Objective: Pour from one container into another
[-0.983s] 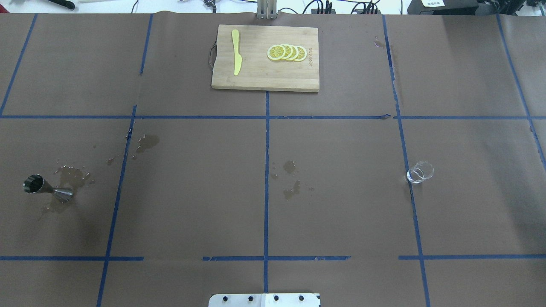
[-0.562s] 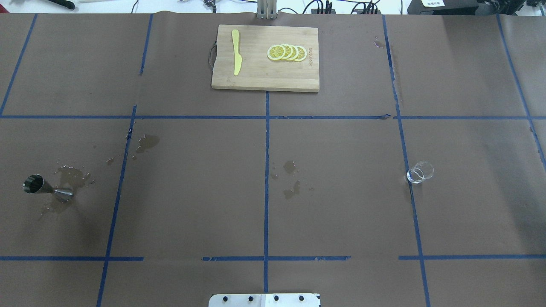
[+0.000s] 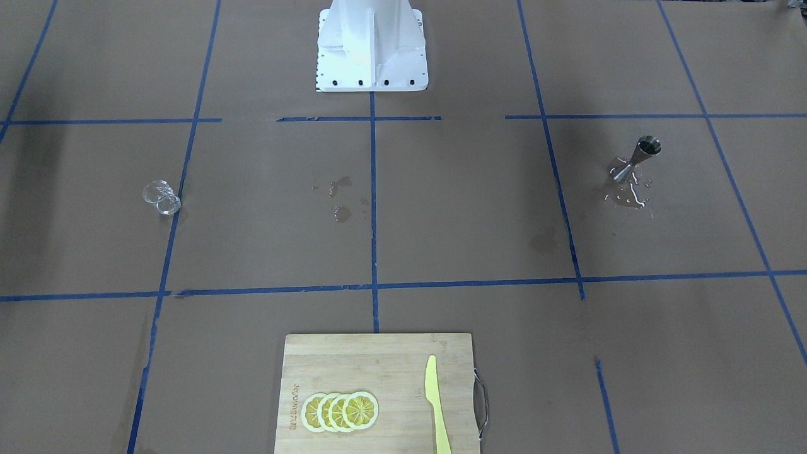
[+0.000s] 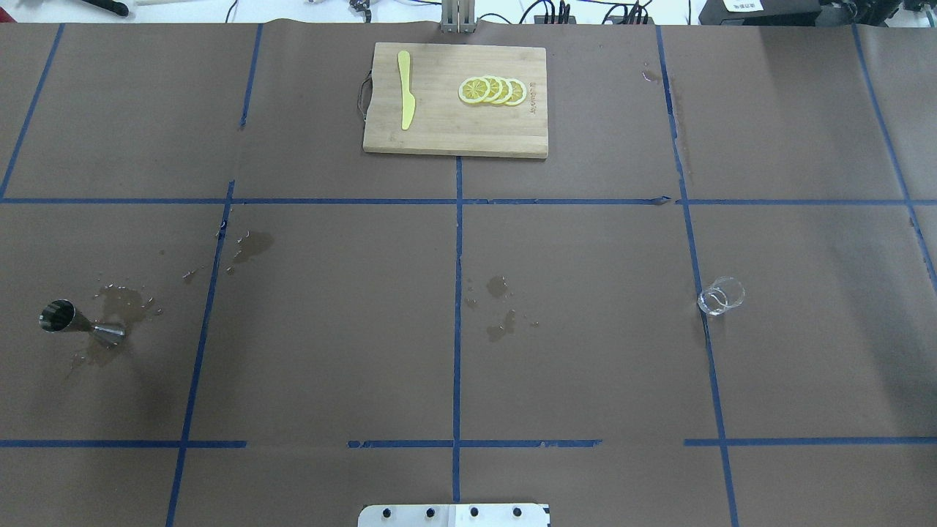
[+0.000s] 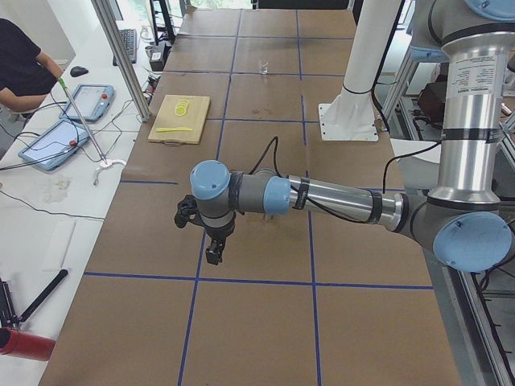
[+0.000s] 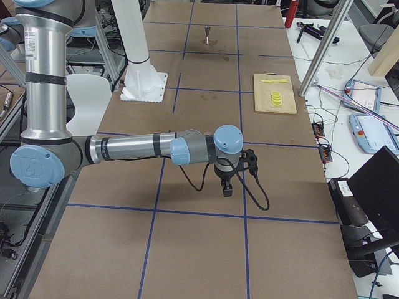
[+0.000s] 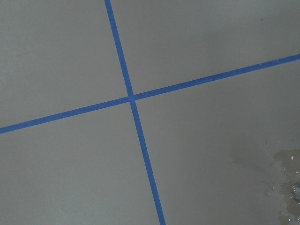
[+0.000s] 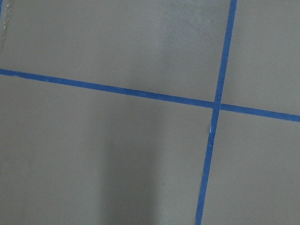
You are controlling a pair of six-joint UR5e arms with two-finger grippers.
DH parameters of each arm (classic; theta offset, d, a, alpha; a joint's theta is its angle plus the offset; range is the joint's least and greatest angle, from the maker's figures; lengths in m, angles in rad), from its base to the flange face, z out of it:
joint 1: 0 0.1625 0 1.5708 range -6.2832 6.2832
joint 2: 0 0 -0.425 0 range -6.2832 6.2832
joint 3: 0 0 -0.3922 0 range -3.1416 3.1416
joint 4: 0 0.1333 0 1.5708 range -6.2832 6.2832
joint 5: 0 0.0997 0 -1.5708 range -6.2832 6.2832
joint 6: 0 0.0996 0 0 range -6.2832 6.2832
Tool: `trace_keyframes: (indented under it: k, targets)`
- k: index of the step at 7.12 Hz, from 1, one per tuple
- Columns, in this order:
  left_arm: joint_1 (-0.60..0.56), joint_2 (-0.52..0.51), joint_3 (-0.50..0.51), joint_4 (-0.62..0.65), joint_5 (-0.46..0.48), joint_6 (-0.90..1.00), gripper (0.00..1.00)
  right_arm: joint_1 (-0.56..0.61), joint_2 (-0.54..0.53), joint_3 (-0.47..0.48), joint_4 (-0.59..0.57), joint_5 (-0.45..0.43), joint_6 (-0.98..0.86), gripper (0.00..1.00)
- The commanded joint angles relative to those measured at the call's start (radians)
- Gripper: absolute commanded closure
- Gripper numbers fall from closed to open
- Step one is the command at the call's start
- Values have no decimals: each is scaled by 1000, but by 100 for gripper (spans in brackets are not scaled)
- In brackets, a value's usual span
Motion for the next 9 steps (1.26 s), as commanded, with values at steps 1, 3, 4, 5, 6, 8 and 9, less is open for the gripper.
trace_keyframes:
  k: [1,3,4,5,6,8,9]
  targets:
    - [0,3,-1,0,2,-2,0,-3,6,1,-1,1,-2,0]
    - [0,6,-2,0,0,1,0,-4,8,3,-4,3,-12,0]
    - [-5,6,-8,0,0,2,0,-4,8,1,-9,3,-11,0]
    - [-6,6,-10,0,0,1,0,-4,0,3,-10,4,-3,0]
    - [-6,6,-13,0,-1,-1,0,-4,-3,-2,-7,3,3,0]
    - [-6,8,-18,0,-1,-4,0,-4,2,-1,-3,1,110,0]
    - [-6,6,-18,0,-1,-4,0,-4,-3,3,-6,3,130,0]
